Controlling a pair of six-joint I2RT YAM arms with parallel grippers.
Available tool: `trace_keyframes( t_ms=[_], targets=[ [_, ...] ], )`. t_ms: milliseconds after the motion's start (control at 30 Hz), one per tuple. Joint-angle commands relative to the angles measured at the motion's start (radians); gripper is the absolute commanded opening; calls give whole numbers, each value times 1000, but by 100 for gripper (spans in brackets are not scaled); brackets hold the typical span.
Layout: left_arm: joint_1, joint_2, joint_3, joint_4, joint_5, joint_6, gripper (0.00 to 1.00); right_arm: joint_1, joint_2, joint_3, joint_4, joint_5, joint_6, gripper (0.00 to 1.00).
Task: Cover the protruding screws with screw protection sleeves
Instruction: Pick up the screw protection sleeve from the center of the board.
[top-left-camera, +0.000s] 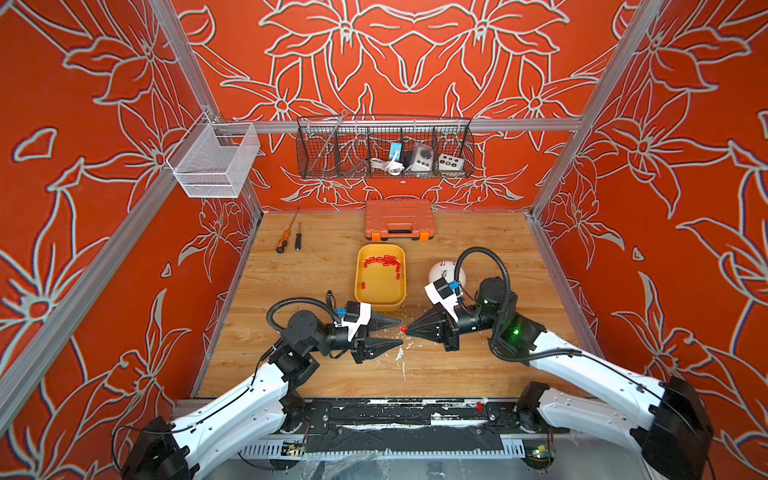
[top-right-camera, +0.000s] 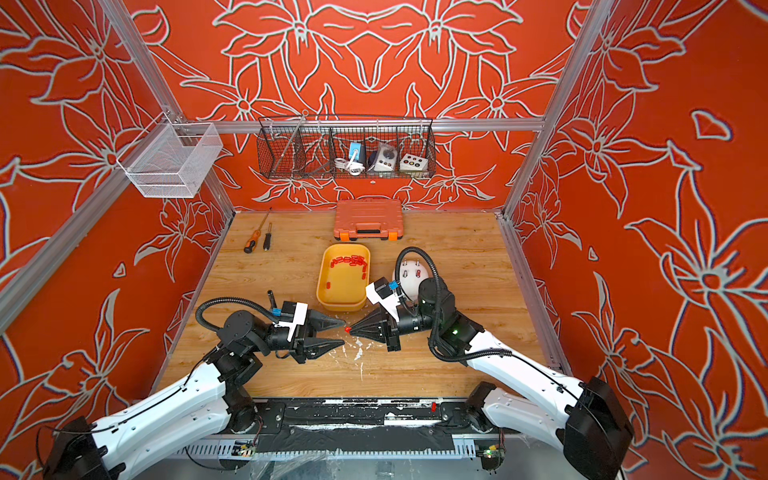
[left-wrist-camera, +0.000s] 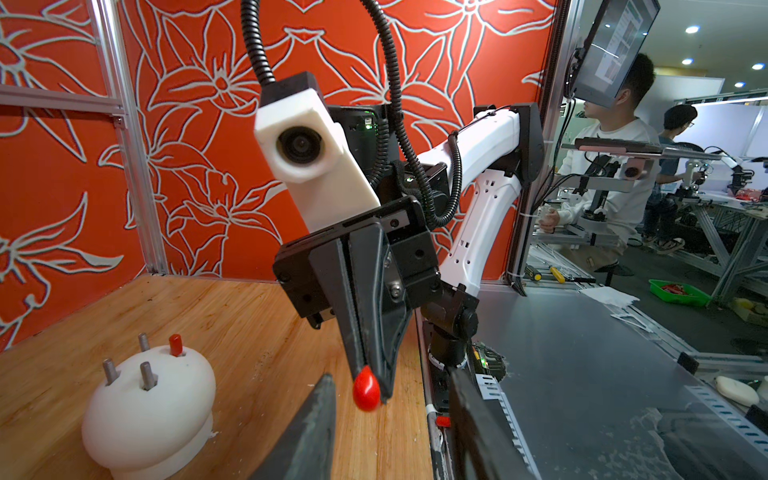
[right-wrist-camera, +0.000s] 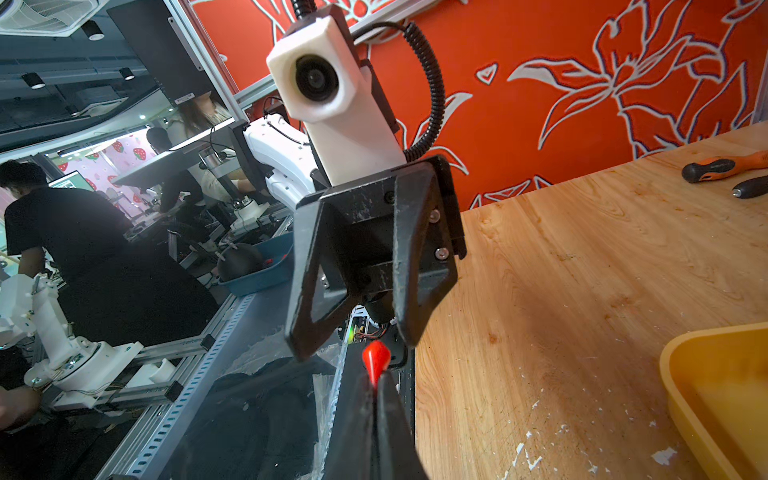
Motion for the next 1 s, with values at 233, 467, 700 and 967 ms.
trace_keyframes(
  t_ms=[233,467,700,967],
  targets=[
    [-14,29,29,32,17,36,32,22,5,51,-35,26,-63,0],
    [-17,24,27,18,15,42,18,25,-6,52,-41,44,-71,0],
    [-17,1,23,-6,2,53,0,26,-3,49,-60,51,-88,0],
    [-17,5,48,-56,-65,-8,0,28,-26,63,-87,112,-108,0]
  ],
)
